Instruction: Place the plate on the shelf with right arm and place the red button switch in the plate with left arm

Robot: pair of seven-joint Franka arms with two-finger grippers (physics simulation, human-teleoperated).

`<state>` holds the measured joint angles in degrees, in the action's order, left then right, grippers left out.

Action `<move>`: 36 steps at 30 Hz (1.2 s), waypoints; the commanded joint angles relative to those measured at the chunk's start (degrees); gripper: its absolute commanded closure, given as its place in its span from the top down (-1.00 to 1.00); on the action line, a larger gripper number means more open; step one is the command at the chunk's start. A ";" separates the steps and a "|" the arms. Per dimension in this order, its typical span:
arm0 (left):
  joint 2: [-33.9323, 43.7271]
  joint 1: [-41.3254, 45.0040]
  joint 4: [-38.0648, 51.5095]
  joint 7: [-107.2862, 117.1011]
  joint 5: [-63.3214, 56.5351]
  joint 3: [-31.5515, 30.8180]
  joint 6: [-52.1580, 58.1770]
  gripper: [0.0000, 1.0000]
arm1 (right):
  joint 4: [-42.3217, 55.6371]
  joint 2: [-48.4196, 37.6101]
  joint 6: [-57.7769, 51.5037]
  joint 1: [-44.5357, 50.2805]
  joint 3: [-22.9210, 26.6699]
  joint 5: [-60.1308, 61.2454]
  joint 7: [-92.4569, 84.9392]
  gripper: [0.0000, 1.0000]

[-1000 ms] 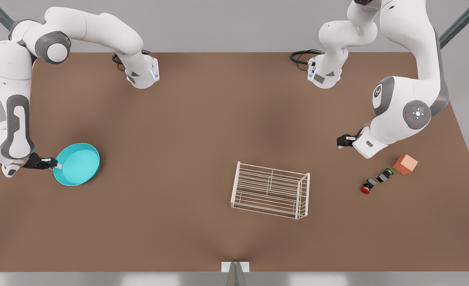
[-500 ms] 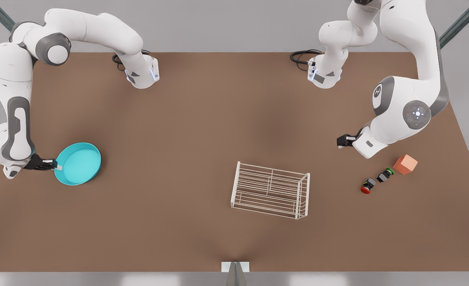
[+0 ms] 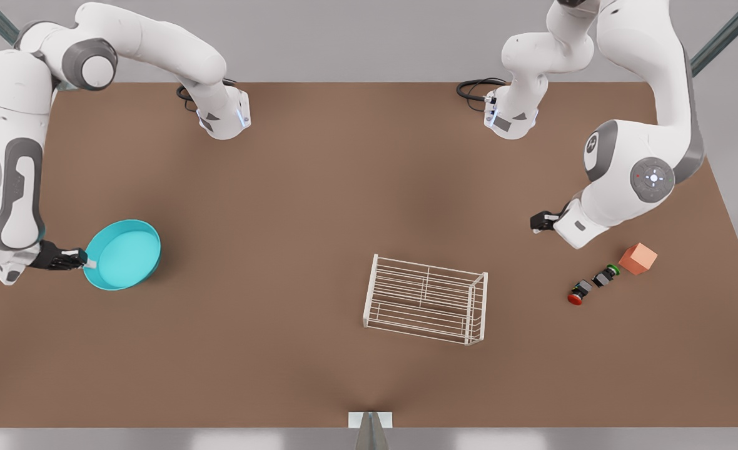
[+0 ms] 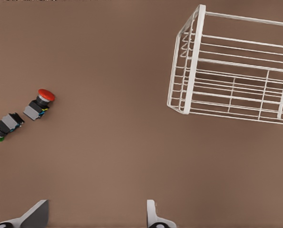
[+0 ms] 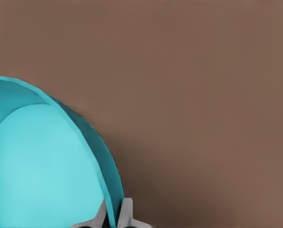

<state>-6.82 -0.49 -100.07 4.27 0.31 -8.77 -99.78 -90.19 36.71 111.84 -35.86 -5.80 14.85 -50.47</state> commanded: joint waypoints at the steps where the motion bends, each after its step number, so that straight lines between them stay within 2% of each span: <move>1: -0.47 -0.83 -1.27 -18.42 -1.98 0.25 -7.53 1.00 | 0.11 -1.12 -4.88 1.14 0.00 0.27 3.36 -0.64; 3: -1.26 -3.28 -9.27 -31.50 -1.98 0.42 -20.98 1.00 | 0.11 -2.87 -5.05 3.08 0.09 0.27 4.59 -0.64; 6: -7.68 -7.77 -8.83 -43.47 -1.80 0.42 -29.86 1.00 | 0.89 -3.93 -7.43 5.62 -0.79 2.29 6.78 -0.64; 9: -11.46 -11.81 -6.19 -53.22 -1.80 0.42 -31.00 1.00 | 2.04 -5.51 -8.83 9.32 -0.79 2.73 11.00 -0.64; 12: -14.97 -14.98 -6.19 -74.49 2.24 0.42 -34.34 1.00 | 2.13 -8.15 -10.33 13.80 -0.79 2.73 18.12 -0.64; 17: -20.42 -17.61 -5.75 -77.13 2.15 0.42 -38.65 1.00 | 4.15 -10.70 -13.32 22.76 -1.05 2.64 30.51 -0.64; 21: -24.73 -19.37 -5.84 -91.46 2.68 0.34 -41.64 1.00 | 6.17 -11.49 -13.49 30.50 -0.88 2.73 42.38 -0.64; 29: -28.51 -20.87 -6.63 -94.18 2.33 0.42 -44.36 1.00 | 10.74 -10.52 -12.26 44.82 -0.79 3.61 62.86 -0.63; 36: -31.76 -21.48 -6.98 -91.99 2.86 0.42 -47.88 1.00 | 16.01 -6.39 -7.96 52.56 -0.79 4.40 76.83 -0.64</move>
<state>-38.44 -21.92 -107.10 -69.32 3.11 -8.34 -144.92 -74.64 30.02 101.79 16.38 -6.50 19.35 -6.75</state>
